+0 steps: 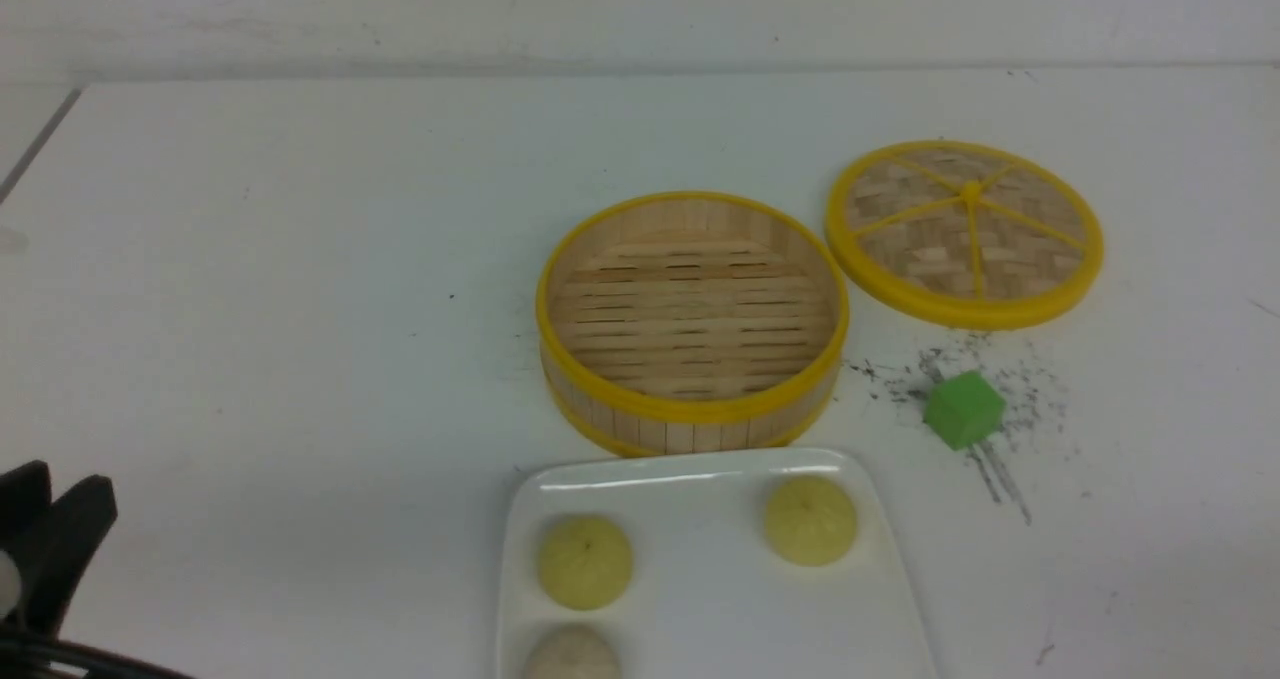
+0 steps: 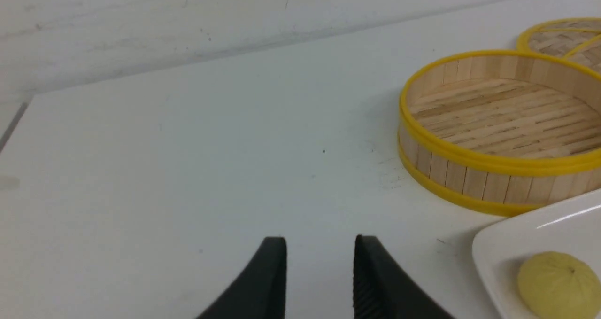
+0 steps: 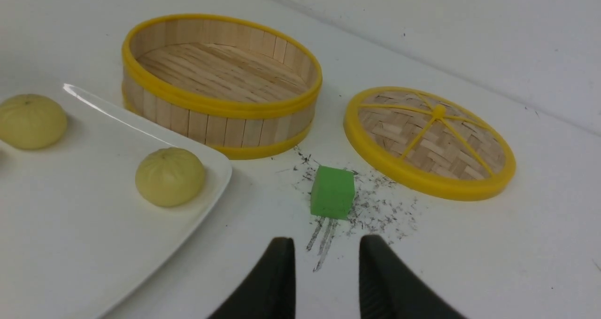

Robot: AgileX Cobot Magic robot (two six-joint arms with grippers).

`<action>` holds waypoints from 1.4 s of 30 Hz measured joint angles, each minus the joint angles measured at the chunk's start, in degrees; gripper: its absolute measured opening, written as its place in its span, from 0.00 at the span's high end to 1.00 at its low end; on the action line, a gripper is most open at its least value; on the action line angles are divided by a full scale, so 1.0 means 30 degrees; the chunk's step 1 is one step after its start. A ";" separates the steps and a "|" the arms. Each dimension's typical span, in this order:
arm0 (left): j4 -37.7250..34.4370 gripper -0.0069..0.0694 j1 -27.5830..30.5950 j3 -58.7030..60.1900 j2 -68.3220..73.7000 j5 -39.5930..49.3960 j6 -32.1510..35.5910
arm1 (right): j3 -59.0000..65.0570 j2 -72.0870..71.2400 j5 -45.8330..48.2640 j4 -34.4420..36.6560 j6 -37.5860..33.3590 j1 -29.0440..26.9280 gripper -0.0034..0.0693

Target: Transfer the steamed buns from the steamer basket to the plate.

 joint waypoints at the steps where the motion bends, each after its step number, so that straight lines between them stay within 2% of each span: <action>1: 0.0040 0.60 0.0000 0.0103 0.0000 0.0350 -0.0592 | 0.0000 0.0000 0.0000 0.0000 0.0000 0.0000 0.64; 5: 0.0066 0.60 0.0000 0.0134 0.0000 0.2443 -0.2497 | 0.0000 0.0000 0.0000 0.0000 0.0000 0.0000 0.64; 9: 0.0181 0.60 0.0000 0.0169 0.0000 0.3907 -0.3000 | 0.0000 0.0000 0.0000 0.0000 0.0000 0.0000 0.63; 17: 0.0368 0.61 0.0148 0.0169 0.0000 0.3706 -0.3032 | 0.0000 0.0000 0.0000 0.0000 0.0000 0.0000 0.63; 22: -0.0302 0.67 0.1837 0.0593 0.0000 0.3218 -0.2068 | 0.0000 0.0000 0.0000 0.0000 0.0000 0.0000 0.63; 24: -0.1239 0.70 0.3292 0.1064 0.0000 0.2616 -0.1058 | 0.0000 0.0000 0.0000 -0.0029 0.0000 0.0000 0.63; 33: -0.2273 0.71 0.6548 0.1953 -0.0428 0.1747 -0.0009 | 0.0000 0.0000 0.0000 -0.0048 0.0000 0.0000 0.63; 42: -0.2355 0.71 0.8120 0.4861 -0.4406 0.0120 0.0316 | 0.0000 0.0000 0.0000 -0.0048 0.0000 0.0000 0.62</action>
